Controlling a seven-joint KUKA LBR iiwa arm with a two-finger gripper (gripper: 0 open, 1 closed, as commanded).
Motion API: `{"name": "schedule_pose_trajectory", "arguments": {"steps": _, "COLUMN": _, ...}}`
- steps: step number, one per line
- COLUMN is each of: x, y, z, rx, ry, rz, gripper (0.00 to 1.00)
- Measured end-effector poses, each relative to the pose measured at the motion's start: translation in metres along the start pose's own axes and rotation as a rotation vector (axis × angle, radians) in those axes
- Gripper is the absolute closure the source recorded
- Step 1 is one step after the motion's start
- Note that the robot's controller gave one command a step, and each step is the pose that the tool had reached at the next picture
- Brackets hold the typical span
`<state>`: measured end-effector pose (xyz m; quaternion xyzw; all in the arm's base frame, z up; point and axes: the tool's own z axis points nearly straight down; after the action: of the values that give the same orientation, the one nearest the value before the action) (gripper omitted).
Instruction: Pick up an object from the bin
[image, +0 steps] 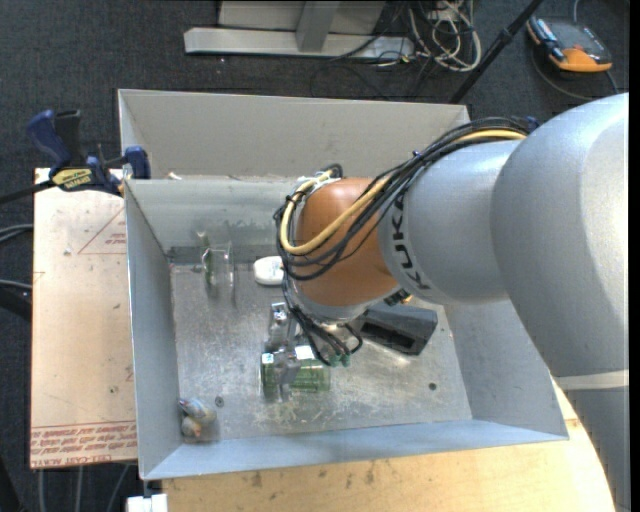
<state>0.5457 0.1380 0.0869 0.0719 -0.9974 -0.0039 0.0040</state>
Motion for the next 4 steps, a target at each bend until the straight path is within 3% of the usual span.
{"name": "schedule_pose_trajectory", "arguments": {"steps": 1, "x": 0.0016, "y": -0.0005, "z": -0.0024, "rx": 0.001, "ry": -0.009, "rz": 0.001, "gripper": 1.00}}
{"name": "schedule_pose_trajectory", "arguments": {"steps": 4, "x": 0.0016, "y": -0.0004, "z": -0.0024, "rx": 0.000, "ry": -0.009, "rz": 0.001, "gripper": 1.00}}
